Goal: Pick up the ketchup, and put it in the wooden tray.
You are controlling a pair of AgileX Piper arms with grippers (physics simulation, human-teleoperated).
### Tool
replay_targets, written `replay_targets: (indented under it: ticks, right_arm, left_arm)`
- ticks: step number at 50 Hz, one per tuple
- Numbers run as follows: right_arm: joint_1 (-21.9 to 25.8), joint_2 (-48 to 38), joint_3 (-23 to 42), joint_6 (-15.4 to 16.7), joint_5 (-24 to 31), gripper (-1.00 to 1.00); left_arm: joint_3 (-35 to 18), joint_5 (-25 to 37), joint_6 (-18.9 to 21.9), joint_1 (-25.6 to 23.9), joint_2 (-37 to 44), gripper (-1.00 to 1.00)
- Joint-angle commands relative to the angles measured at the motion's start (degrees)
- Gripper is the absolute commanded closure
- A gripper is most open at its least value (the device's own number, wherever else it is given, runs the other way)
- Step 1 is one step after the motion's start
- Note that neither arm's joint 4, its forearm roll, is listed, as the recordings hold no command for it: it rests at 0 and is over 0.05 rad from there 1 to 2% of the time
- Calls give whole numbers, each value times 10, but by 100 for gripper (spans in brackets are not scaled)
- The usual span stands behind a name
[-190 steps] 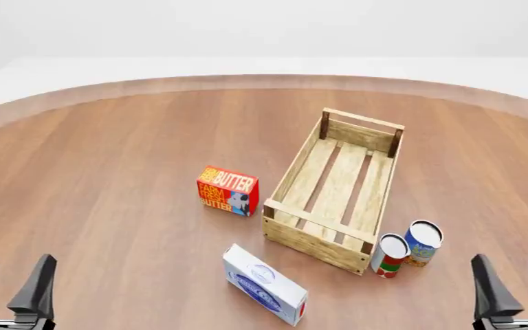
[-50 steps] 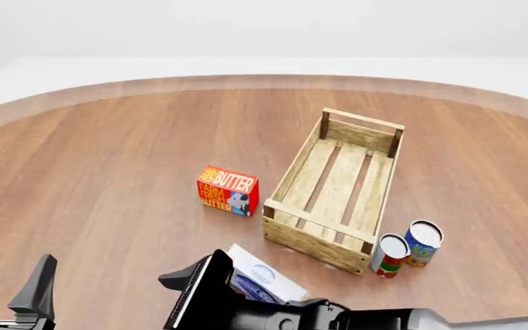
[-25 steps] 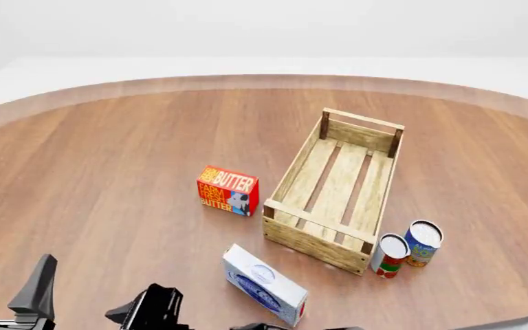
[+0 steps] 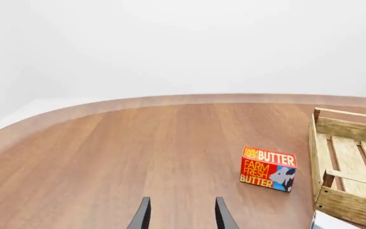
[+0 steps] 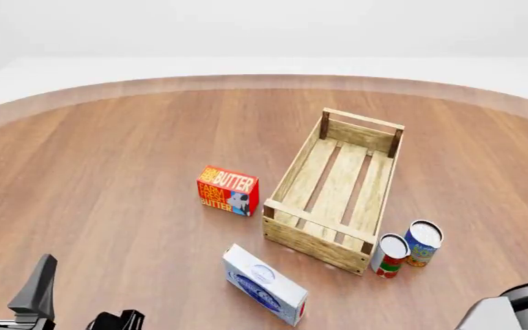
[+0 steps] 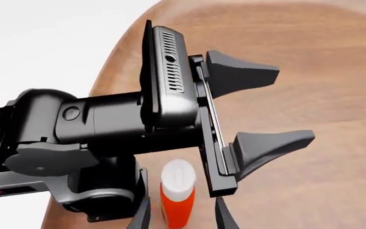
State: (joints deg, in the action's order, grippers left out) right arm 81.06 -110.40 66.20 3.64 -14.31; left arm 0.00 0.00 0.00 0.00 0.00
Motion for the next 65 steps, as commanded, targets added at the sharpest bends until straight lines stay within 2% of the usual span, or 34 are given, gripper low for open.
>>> replay_targets:
  ticks: [1,47,48,50,51,65]
  right_arm:
    - [9,-37,29,1,8,-100]
    - [8,-118,54,-27,-3,-100]
    - [8,-118,53,-27,-3,100]
    - [8,-116,52,-26,-4,100]
    - [-16,-11,-82,-34,-68,100]
    - [-15,38,-140,-40,-77,100]
  left_arm:
    - [0,0,0,0,0,-100]
    - [0,0,0,0,0,-100]
    - [0,0,0,0,0,-100]
    - [0,0,0,0,0,-100]
    - [0,0,0,0,0,-100]
    - [0,0,0,0,0,-100]
